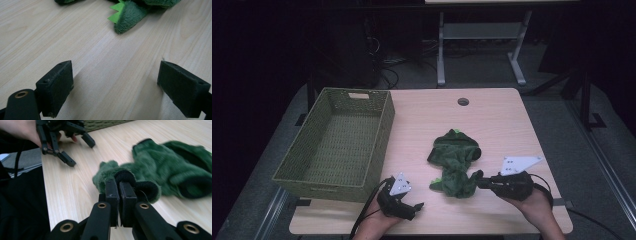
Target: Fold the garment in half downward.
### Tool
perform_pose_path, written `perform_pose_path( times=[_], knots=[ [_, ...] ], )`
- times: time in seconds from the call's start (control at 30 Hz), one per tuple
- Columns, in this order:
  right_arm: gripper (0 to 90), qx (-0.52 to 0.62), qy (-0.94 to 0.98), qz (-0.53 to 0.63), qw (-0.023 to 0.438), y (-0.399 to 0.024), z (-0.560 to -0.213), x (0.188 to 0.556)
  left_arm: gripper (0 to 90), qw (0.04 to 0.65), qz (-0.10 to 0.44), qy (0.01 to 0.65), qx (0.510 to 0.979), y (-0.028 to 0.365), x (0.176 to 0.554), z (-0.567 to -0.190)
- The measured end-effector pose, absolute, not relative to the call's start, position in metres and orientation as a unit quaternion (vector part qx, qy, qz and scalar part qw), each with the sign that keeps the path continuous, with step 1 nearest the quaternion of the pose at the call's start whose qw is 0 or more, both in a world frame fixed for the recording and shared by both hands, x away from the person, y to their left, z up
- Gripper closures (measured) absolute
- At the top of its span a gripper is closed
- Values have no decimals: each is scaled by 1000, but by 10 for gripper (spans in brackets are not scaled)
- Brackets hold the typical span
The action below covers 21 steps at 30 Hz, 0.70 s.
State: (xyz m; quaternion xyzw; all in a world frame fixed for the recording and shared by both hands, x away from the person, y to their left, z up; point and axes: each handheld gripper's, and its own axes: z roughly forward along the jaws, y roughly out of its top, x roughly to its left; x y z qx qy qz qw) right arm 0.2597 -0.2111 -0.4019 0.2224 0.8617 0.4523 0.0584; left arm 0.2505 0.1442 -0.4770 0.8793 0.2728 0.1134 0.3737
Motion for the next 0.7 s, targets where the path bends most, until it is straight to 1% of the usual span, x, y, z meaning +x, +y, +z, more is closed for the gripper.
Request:
perform_pose_path(
  times=[0.27, 0.47, 0.53, 0.63, 0.7],
  knots=[
    [869, 183, 877, 442, 35, -171, -403, 279, 127, 373, 113, 272, 880, 144, 251, -477],
    [858, 177, 885, 431, 19, -148, -413, 294, 127, 372, 116, 270, 881, 144, 251, -477],
    [853, 181, 883, 433, 19, -143, -416, 297, 127, 373, 114, 271, 880, 144, 251, -477],
    [807, 188, 879, 439, 22, -140, -414, 300, 127, 373, 114, 271, 880, 144, 251, -477],
    [820, 190, 874, 446, 32, -143, -410, 300, 127, 373, 114, 271, 880, 144, 251, -477]
  ],
)
